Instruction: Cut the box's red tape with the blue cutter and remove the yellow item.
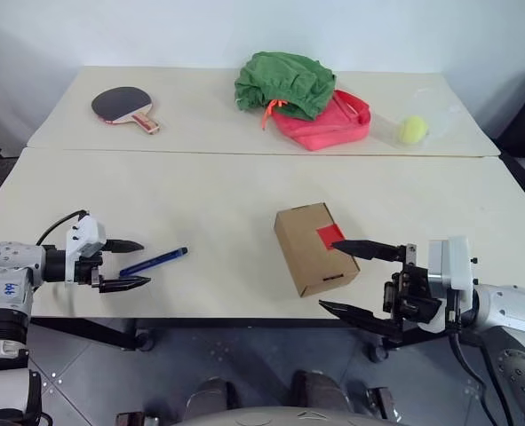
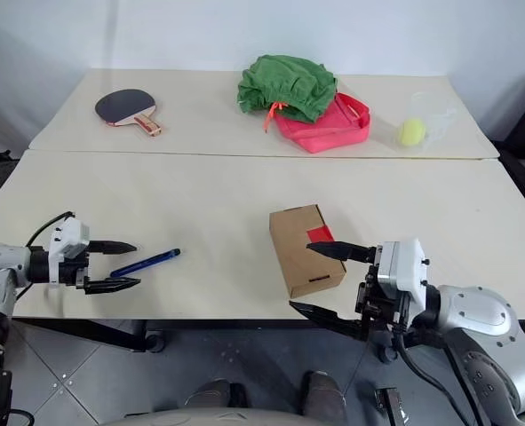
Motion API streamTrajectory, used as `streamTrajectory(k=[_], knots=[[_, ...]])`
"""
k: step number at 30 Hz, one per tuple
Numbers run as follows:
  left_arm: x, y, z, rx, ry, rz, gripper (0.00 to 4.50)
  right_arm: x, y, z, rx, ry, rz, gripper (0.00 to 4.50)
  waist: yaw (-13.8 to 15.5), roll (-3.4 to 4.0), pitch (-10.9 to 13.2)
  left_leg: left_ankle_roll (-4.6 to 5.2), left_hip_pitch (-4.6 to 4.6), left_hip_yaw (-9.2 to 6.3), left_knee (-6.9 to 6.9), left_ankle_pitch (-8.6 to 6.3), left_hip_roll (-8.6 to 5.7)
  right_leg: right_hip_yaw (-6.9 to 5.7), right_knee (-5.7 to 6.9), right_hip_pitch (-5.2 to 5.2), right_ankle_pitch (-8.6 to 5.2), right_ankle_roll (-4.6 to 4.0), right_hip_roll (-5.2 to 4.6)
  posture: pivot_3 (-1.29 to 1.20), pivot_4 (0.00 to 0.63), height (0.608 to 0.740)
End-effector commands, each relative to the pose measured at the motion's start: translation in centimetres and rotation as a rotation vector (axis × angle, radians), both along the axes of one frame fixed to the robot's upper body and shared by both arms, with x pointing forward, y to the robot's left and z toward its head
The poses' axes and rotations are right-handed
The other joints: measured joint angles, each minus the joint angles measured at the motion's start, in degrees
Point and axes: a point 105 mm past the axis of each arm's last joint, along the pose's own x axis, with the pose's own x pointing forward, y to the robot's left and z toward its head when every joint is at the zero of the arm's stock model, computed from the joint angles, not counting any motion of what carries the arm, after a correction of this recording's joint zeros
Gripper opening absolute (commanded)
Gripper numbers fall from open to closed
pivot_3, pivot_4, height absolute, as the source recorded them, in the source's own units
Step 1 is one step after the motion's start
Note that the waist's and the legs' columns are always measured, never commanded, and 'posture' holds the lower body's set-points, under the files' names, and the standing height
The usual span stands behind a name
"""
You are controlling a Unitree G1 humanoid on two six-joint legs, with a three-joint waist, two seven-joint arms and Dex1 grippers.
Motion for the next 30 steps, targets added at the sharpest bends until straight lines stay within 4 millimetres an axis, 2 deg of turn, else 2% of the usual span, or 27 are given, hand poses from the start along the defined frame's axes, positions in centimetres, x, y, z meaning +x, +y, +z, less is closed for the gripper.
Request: streamTrajectory(k=[1,7,13,14,19,22,26,30], knots=[[-1.3,1.1,-2.0,0.076,0.099,0.009,3.83,-0.2,0.1,0.6,0.014,-0.039,0.006,4.5,-0.28,0.02,-0.01,0.0,0.0,0.0,-0.01,0.0,0.0,0.0,0.0,0.0,0.0,0.0,0.0,0.0,0.15,0.74],[-1.9,1.3,-3.1,0.152,0.099,-0.015,2.15,-0.1,-0.1,0.6,0.009,-0.045,-0.003,4.5,-0.88,0.05,-0.03,-0.01,0.01,0.0,-0.02,-0.01,0.0,0.0,-0.01,0.01,0.0,-0.01,0.0,0.0,0.15,0.74],[-2.6,0.7,-3.6,0.144,0.098,-0.043,0.53,-0.2,-0.1,0.6,0.01,-0.045,-0.008,4.5,-0.97,0.33,-0.19,-0.02,0.04,0.01,-0.04,-0.04,0.0,0.01,-0.01,0.01,0.0,0.0,0.0,0.0,0.15,0.74],[-2.6,0.6,-3.7,0.141,0.097,-0.049,0.42,-0.2,-0.1,0.6,0.011,-0.044,-0.009,4.5,-0.98,0.37,-0.22,-0.02,0.04,0.01,-0.05,-0.04,0.0,0.01,-0.01,0.01,0.0,-0.01,0.0,0.0,0.15,0.74],[-2.6,0.2,-3.5,0.137,0.066,-0.058,0.43,-0.1,-0.1,0.6,0.01,-0.045,-0.006,4.5,-0.93,0.46,-0.27,-0.01,0.05,0.05,-0.05,-0.06,0.0,0.04,-0.04,0.02,0.0,-0.01,0.0,0.0,0.15,0.74],[-2.4,-0.9,-2.8,0.151,-0.027,-0.139,0.43,-0.1,-0.2,0.6,0.007,-0.043,-0.003,4.5,-0.92,0.46,-0.27,0.0,0.05,0.06,-0.05,-0.07,0.0,0.04,-0.06,0.02,0.0,0.0,-0.01,0.0,0.15,0.74],[-2.0,-4.1,-1.0,0.162,-0.143,-0.31,0.43,-0.3,-0.2,0.3,-0.017,-0.02,0.01,4.5,-0.48,0.44,-0.26,0.02,0.03,0.06,-0.05,-0.08,-0.01,0.05,-0.08,0.02,0.0,0.0,-0.02,0.0,0.15,0.74],[-2.3,-8.1,0.2,0.22,-0.195,-0.522,0.43,-1.7,-0.3,-0.5,-0.076,0.048,0.059,4.5,0.79,0.39,-0.23,0.09,-0.04,0.08,0.01,-0.11,-0.06,0.06,-0.19,0.04,0.0,0.0,-0.04,0.0,0.15,0.74]])
